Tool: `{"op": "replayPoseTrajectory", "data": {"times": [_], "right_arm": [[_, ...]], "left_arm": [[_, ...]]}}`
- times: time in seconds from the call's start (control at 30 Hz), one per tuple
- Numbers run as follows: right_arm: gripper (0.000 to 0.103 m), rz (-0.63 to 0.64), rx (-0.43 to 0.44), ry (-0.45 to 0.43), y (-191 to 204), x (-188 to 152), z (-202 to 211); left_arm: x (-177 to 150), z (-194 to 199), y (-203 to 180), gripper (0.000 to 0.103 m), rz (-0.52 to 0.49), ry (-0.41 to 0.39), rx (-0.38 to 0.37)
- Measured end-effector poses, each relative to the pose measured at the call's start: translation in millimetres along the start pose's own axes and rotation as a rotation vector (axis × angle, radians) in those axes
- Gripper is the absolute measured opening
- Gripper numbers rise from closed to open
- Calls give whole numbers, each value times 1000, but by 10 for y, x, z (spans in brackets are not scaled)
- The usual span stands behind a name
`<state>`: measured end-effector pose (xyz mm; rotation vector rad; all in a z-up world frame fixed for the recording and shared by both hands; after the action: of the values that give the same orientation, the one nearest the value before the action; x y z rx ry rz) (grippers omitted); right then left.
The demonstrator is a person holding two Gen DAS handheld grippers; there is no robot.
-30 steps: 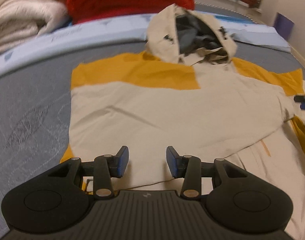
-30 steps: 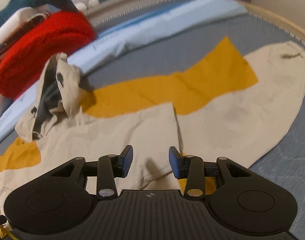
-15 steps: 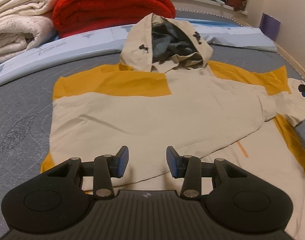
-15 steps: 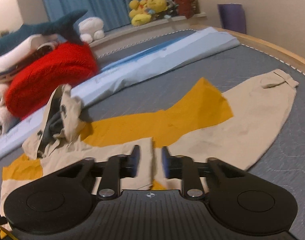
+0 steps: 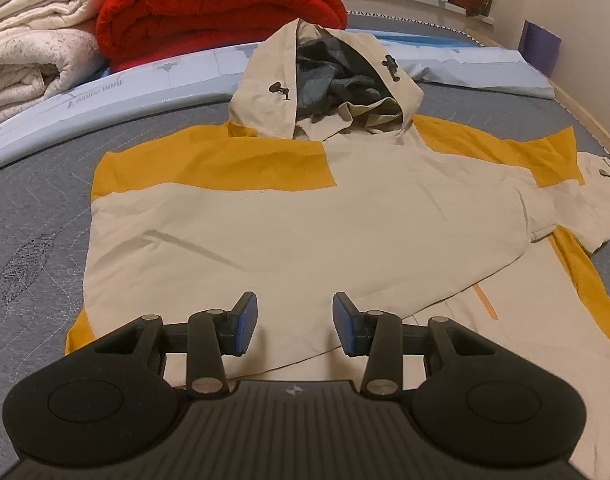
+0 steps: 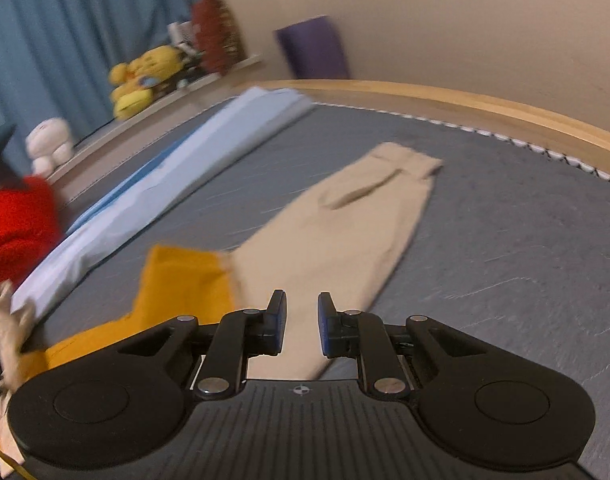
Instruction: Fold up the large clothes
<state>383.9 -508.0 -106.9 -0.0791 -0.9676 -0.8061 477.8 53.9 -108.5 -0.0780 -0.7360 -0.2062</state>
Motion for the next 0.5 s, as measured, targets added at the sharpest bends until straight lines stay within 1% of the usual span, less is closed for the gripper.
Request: {"op": "replayPoseTrajectory", "data": {"times": [0.07, 0.1, 0.13, 0.2, 0.3, 0.37, 0.5], "right_arm": [[18, -44, -11, 3, -162, 12, -156], [20, -69, -11, 10, -235, -2, -240], [26, -92, -11, 17, -294, -19, -333], [32, -127, -12, 27, -390, -60, -514], [32, -160, -19, 37, -540, -94, -805], [32, -181, -46, 40, -629, -94, -997], [32, -177, -69, 36, -737, -18, -1332]], "left_arm": [[2, -23, -2, 46, 3, 4, 2], [4, -35, -2, 46, 4, 5, 2], [5, -48, -2, 46, 5, 7, 3], [9, -77, -7, 46, 7, 11, 6], [3, -116, -15, 46, 6, 18, 8], [-5, -140, -28, 46, 2, 22, 9], [-16, -188, -43, 46, -11, 31, 9]]}}
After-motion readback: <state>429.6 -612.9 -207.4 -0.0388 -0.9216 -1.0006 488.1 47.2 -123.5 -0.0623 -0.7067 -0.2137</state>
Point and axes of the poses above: each gripper's, at about its wrist camera, not at the fingertips, and z roughly against the way its jaws point, y to its left, x to its top, the point moved 5 cm from there along -z, roughly the way its jaws point, and after that the axes turned 5 degrees about -y, right-handed, at the moved point
